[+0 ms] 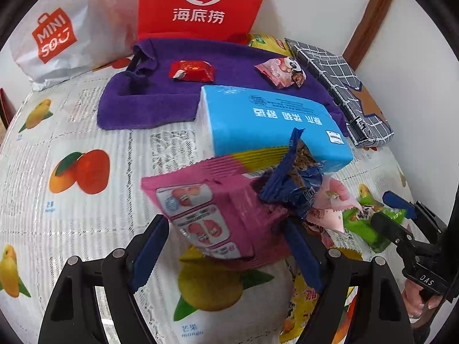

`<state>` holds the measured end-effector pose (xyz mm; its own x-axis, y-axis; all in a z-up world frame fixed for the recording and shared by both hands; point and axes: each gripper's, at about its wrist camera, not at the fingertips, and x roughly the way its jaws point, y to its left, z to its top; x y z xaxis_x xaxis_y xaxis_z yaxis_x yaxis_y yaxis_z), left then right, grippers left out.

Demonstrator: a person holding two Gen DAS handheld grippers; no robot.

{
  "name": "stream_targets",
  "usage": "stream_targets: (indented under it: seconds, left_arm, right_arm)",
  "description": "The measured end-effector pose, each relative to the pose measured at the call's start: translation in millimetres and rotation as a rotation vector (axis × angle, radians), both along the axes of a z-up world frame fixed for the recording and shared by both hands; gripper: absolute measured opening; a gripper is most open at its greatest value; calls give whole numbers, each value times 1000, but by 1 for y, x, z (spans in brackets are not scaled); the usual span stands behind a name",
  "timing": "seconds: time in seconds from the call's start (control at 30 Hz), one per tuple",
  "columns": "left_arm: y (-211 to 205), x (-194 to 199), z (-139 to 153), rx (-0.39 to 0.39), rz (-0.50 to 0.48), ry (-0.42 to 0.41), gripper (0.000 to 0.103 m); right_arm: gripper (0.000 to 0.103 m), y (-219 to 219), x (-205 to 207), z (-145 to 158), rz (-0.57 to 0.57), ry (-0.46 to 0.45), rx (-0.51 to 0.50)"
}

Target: Organize snacks

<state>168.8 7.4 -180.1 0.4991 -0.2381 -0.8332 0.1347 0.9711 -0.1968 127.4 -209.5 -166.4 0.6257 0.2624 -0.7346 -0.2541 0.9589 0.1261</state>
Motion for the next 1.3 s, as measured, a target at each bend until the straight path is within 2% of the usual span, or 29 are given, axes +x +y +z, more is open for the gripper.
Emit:
stream_targets:
  seconds: [0.2,0.3,0.37,0.47,0.87,1.07,1.3]
  left_arm:
    - [-2,2,1,-10,-24,-5,69]
    - [-1,0,2,-11,-35,-16,64]
    - [1,-1,3,-21,-34,-21,63]
    - [9,-6,8,-29,-18,-36,62]
    - [47,-26,39,-75,63,-66,62]
    - [43,-26,62,-71,59,-98,62]
    - [37,-8,84,-84,51,-111,62]
  right_arm:
    - [66,7,10,-15,-3,54,-67]
    - [65,8,9,-22,2,74,-69]
    - [58,8,9,-26,5,87,-62]
    - [57,8,6,-23,2,63,-58]
    - [57,19,1,16,4,-20,-19]
    - [57,28,6,39,9,-59,-8]
    - [57,36,32,69,-5,-83,-15]
